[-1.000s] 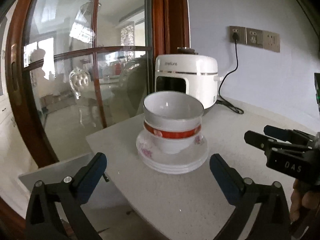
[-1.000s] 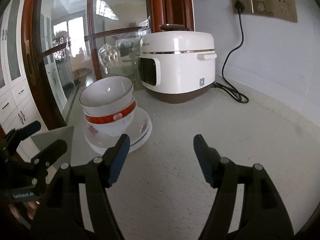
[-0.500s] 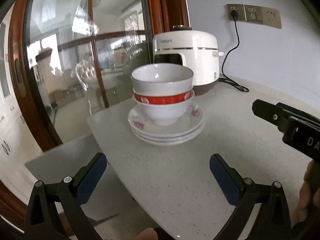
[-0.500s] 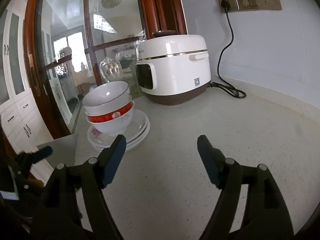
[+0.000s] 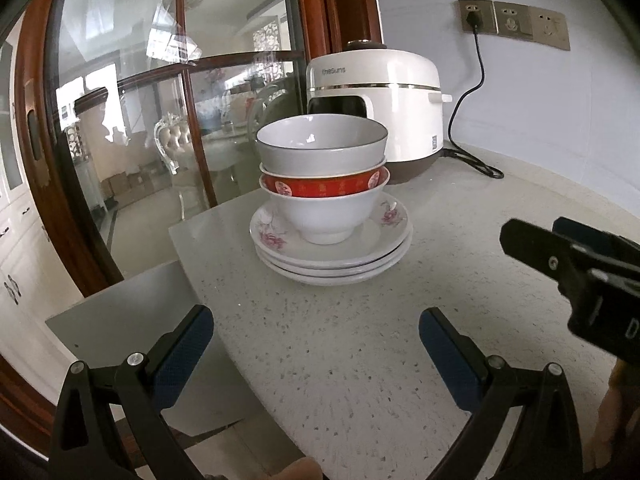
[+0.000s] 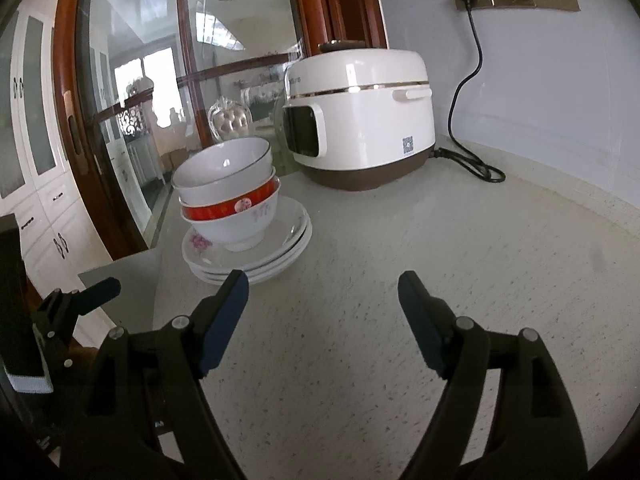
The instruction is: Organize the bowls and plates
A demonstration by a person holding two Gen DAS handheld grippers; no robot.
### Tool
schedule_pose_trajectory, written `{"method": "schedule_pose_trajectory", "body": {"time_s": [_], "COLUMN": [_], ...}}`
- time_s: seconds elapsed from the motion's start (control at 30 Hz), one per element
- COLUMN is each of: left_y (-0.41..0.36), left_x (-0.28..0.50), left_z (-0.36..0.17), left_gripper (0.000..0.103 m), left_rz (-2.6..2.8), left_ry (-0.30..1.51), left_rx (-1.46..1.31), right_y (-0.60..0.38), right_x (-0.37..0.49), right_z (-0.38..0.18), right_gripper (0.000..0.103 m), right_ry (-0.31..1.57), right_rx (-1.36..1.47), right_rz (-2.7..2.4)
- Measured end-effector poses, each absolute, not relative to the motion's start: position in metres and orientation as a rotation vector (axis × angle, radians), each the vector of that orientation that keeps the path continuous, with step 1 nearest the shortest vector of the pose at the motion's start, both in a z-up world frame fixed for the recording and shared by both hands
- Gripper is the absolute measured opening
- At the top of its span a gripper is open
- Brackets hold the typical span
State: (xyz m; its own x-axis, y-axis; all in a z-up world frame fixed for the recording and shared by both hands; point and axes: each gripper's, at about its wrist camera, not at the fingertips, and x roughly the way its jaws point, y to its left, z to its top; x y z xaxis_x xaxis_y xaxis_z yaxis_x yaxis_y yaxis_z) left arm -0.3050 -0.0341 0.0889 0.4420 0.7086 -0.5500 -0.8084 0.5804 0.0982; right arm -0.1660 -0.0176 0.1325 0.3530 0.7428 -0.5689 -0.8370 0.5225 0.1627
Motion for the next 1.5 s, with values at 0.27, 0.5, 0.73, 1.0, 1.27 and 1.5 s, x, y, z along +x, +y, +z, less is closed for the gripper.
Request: {"method": "schedule_pose_trajectory", "body": {"time_s": [0.27, 0.5, 0.73, 1.0, 1.27, 1.5], "left_y": [-0.0342, -0.0305, -0.0344, -0.033, -0.0325, -0.0344], "left_x": [-0.3042, -0.3082, -0.3069, -0.3073, -0.3083, -0.308], "left_z": [0.0835, 0.0843, 0.0864, 0.0868, 0.0872, 0.0867], "left_gripper": [0.103, 0.103, 0.103, 0.103, 0.103, 0.103], "left_rz": [0.962, 0.959, 0.965, 0.975, 0.979, 0.98], "left_ry": [0.593, 0.588, 0.582, 0.58, 0.578, 0.58], "left_rx": [-0.172, -0.17, -0.165, -0.169, -0.17, -0.166], "right_y": [-0.0223, -0.0172, -0.0161, -0.0158, -0.0159, -0.0156], "right_x": [-0.1581, -0.1657, -0.1644, -0.164, -0.1639, -0.1649], "right_z": [0.1307, 0.132, 0.1306, 0.1304, 0.1302, 0.1301], "right_gripper": [0.081, 0.081, 0.082, 0.082, 0.083, 0.083], "right_ry": [0.668, 0.65, 0.659, 0.665, 0.666, 0.664], "right_rx": [-0.128, -0.165, -0.16, -0.157, -0.157, -0.158], "right_rz": [1.02, 1.031, 1.036, 1.034, 1.035, 1.035]}}
